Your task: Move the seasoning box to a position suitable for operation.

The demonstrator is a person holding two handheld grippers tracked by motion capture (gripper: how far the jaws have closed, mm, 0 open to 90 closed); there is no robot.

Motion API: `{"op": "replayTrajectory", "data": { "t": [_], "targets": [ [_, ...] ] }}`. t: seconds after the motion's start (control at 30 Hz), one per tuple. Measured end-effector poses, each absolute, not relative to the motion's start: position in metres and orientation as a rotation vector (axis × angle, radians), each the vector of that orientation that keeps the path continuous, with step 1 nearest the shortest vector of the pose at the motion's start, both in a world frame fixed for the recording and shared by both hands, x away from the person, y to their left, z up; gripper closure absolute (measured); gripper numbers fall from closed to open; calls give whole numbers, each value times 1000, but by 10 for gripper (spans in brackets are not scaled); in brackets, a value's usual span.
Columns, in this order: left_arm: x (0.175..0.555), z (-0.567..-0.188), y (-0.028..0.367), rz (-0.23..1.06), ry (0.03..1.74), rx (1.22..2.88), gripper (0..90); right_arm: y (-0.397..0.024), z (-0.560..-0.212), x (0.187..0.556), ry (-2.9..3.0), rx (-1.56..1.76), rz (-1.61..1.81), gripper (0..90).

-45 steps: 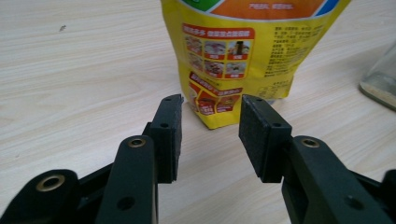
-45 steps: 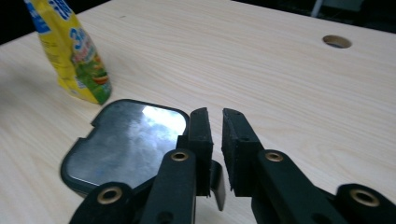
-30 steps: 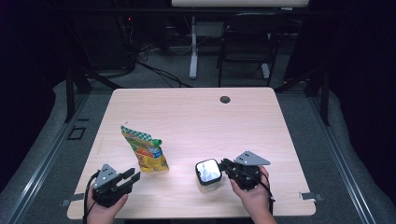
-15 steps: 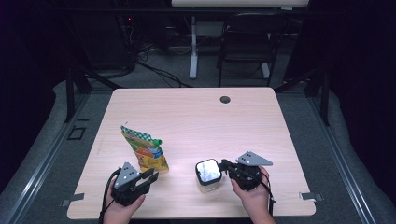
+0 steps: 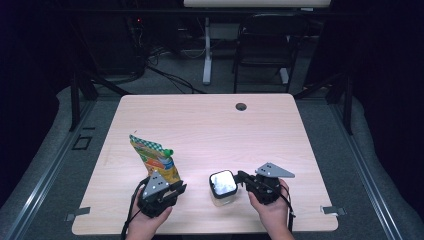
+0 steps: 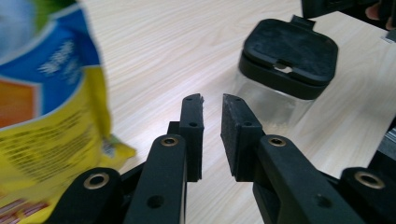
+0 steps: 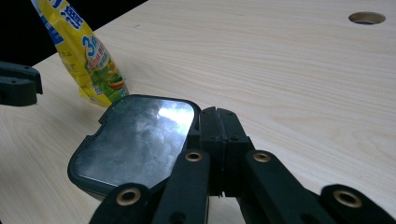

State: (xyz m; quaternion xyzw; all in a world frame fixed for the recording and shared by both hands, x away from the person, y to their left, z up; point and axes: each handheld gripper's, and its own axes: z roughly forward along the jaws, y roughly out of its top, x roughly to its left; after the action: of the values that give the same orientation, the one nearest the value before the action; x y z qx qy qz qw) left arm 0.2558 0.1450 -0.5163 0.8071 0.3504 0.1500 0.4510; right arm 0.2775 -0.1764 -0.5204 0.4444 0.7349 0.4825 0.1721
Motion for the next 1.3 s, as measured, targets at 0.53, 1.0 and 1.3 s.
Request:
{"op": "replayTrajectory", "data": {
  "t": [0.53, 1.0, 1.3],
  "targets": [
    [253, -528, 106, 251, 769, 2055, 900, -177, -522, 277, 2079, 1266, 1388, 900],
    [256, -530, 90, 233, 745, 2076, 900, -178, -522, 277, 2068, 1272, 1398, 900],
    [258, -530, 82, 235, 736, 2097, 900, -178, -523, 277, 2067, 1276, 1401, 900]
  ]
}}
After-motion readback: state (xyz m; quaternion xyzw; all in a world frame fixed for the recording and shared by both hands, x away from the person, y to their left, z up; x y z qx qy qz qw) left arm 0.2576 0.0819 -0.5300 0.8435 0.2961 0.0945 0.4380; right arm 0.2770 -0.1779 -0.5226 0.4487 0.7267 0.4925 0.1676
